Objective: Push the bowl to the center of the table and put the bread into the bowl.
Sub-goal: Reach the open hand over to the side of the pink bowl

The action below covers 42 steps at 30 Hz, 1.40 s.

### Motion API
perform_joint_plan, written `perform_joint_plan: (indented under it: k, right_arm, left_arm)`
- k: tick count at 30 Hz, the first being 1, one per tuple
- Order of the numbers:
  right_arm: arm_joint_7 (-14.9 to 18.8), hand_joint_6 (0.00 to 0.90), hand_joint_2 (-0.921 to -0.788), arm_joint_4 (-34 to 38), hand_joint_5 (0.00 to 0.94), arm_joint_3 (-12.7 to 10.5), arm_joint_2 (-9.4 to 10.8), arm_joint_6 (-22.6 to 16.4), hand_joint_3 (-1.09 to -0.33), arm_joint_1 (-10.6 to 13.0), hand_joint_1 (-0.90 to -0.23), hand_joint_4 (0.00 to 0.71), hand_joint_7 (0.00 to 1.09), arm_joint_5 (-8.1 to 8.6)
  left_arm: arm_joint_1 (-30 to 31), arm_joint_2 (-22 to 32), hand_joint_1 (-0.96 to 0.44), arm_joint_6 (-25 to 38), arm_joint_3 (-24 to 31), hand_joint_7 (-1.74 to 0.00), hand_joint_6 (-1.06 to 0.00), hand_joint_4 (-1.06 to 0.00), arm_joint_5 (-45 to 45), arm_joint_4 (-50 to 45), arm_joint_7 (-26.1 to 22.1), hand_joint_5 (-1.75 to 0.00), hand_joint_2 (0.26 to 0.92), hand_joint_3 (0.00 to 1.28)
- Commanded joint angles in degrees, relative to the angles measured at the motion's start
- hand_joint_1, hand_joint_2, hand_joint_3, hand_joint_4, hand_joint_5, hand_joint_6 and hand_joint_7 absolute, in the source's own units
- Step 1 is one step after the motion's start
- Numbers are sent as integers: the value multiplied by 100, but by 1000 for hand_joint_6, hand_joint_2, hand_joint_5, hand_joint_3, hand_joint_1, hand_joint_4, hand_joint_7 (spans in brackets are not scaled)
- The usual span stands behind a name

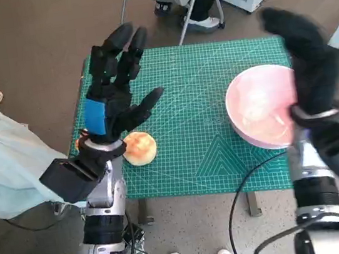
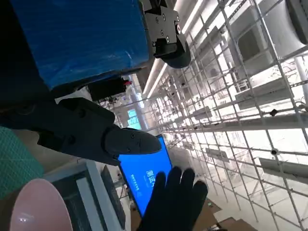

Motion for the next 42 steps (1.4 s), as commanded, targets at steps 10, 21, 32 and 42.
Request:
perform_joint_plan:
  k: [10,21,32,42]
  right_arm:
    - [-1082,-1,-921,1511,0,-747,-645,-320,-827,282,-519,275,734,-424]
    - [-1935,-1,-921,2602,3,-733,-909,-35,-855,460,-516,276,721,-871]
    - [-2130,19,-921,3085,2,-664,-674,1012,-876,414,-476,276,654,-809]
    - [-2046,73,-921,3290,5,-804,-278,1836,-842,184,-493,288,574,-626]
  left_arm:
    - [40,-33,-277,-135,37,-665,-53,-247,-20,126,70,0,921,202]
    - [18,-63,-268,-210,10,-644,-66,-247,-1,224,107,-1,921,206]
    - [-18,-5,-262,-183,21,-638,-69,-247,-38,241,52,0,921,209]
    - [24,96,-269,-166,87,-621,-78,-249,-78,203,4,-1,921,205]
